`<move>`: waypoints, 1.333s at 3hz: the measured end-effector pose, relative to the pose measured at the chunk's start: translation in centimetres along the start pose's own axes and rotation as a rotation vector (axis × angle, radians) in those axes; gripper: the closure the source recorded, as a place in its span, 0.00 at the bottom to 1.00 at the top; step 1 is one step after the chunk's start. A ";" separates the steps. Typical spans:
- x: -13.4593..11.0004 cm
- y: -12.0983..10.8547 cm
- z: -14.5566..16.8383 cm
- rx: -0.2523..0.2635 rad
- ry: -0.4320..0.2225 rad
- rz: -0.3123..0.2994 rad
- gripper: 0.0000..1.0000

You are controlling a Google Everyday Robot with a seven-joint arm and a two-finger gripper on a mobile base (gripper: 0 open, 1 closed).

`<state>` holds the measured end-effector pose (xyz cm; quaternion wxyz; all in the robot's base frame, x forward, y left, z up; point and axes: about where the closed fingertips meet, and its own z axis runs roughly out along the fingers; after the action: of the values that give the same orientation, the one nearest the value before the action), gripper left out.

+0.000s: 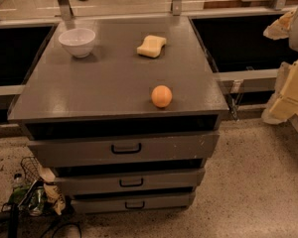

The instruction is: Open bottom drawer

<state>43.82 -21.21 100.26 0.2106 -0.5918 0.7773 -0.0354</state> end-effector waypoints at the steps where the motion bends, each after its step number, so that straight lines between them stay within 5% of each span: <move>1: 1.0 0.4 3.1 -0.044 -0.021 0.024 0.00; 2: 1.8 1.3 5.7 -0.079 -0.036 0.041 0.00; 4: 1.8 1.3 5.8 -0.079 -0.035 0.042 0.50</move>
Offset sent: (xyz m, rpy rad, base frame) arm 0.0075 -0.0032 -0.1025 0.1014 0.1227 -0.0056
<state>44.38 -21.40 94.07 0.2015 -0.5839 0.7864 0.0103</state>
